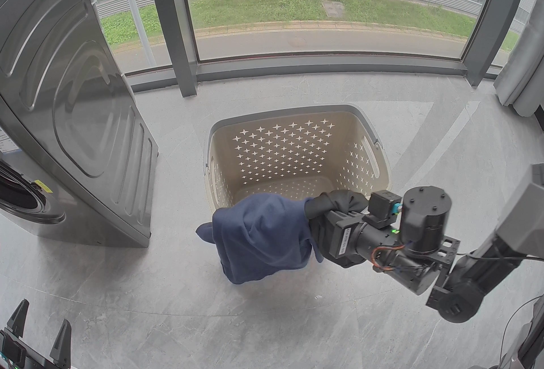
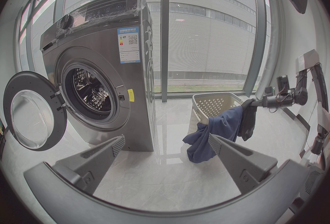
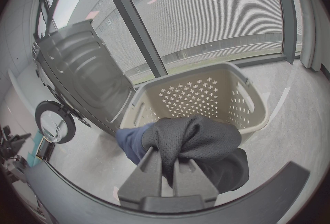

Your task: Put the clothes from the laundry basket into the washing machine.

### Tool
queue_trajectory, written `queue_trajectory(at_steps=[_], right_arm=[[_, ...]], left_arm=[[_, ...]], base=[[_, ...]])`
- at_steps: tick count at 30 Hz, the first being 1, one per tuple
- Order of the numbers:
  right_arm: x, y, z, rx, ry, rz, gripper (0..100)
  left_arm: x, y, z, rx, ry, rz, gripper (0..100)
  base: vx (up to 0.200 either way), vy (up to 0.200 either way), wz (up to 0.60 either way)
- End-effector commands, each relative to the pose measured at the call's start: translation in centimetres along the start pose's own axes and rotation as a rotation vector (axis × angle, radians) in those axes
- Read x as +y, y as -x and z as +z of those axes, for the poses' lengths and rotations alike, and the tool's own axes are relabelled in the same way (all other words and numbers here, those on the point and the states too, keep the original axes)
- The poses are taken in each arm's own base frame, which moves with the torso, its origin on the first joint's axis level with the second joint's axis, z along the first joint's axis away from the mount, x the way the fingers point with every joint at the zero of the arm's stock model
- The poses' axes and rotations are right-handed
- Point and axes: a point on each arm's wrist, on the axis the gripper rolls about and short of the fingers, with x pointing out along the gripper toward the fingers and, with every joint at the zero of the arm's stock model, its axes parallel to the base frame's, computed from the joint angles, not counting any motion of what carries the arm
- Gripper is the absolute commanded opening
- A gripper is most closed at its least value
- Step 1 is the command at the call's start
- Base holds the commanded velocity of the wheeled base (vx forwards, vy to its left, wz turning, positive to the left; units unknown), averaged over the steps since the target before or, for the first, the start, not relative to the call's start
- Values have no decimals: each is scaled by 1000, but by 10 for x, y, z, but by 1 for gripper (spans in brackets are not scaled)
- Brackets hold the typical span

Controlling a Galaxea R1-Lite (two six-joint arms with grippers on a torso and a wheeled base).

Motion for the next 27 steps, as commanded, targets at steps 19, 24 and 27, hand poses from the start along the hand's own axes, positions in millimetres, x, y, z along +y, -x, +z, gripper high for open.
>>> queue_trajectory(at_steps=[19, 24, 27], right_arm=[[3, 64, 54, -173, -2, 84, 0], [2, 73, 62, -206, -8, 82, 0], [2, 76, 64, -215, -8, 82, 0]], left_arm=[[0, 0, -5, 5, 10, 0, 100], [0, 0, -5, 5, 10, 0, 100], [0, 0, -5, 5, 10, 0, 100]], base=[[0, 0, 0], [0, 0, 0], [-133, 0, 0]])
